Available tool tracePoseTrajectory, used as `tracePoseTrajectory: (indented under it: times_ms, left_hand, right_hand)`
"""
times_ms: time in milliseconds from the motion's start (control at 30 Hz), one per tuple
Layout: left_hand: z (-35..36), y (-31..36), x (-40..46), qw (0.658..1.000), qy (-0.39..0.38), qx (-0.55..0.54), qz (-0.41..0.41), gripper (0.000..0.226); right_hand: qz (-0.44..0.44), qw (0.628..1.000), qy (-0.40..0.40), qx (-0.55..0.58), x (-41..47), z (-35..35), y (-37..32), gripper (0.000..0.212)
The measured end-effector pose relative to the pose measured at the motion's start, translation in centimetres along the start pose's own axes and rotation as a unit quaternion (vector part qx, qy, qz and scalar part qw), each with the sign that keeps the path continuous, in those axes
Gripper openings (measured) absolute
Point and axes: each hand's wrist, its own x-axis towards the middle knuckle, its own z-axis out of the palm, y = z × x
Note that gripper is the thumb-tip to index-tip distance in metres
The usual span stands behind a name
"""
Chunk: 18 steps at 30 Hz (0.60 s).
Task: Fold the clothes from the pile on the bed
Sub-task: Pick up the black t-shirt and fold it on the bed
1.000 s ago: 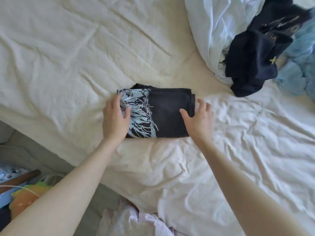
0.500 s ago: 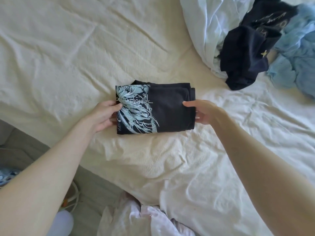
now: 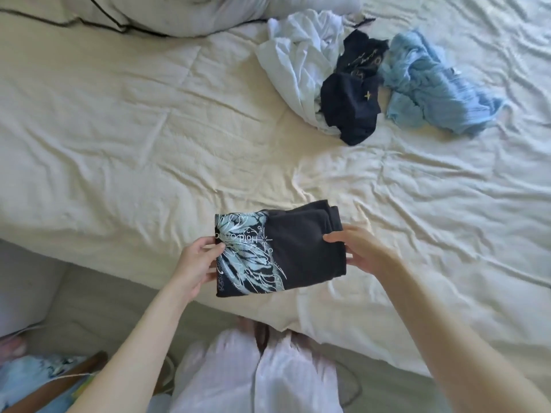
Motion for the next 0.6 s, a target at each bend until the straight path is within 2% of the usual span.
tracePoseTrajectory:
  times_ms: [267, 600]
  left_hand:
    - [4.1, -1.4, -8.0, 0.994, -0.073, 0.075, 0.013, 0.008]
    - [18.5, -2.5, -17.3, 0.947, -0.224, 0.223, 0.059, 0.011]
  right_hand:
    - [-0.03, 0.991, 0.066, 0.115, -10.9, -3.9, 9.1, 0.029]
    - [-0.058, 0.945, 0.206, 0.248, -23.1, -14.6, 21.2, 0.025]
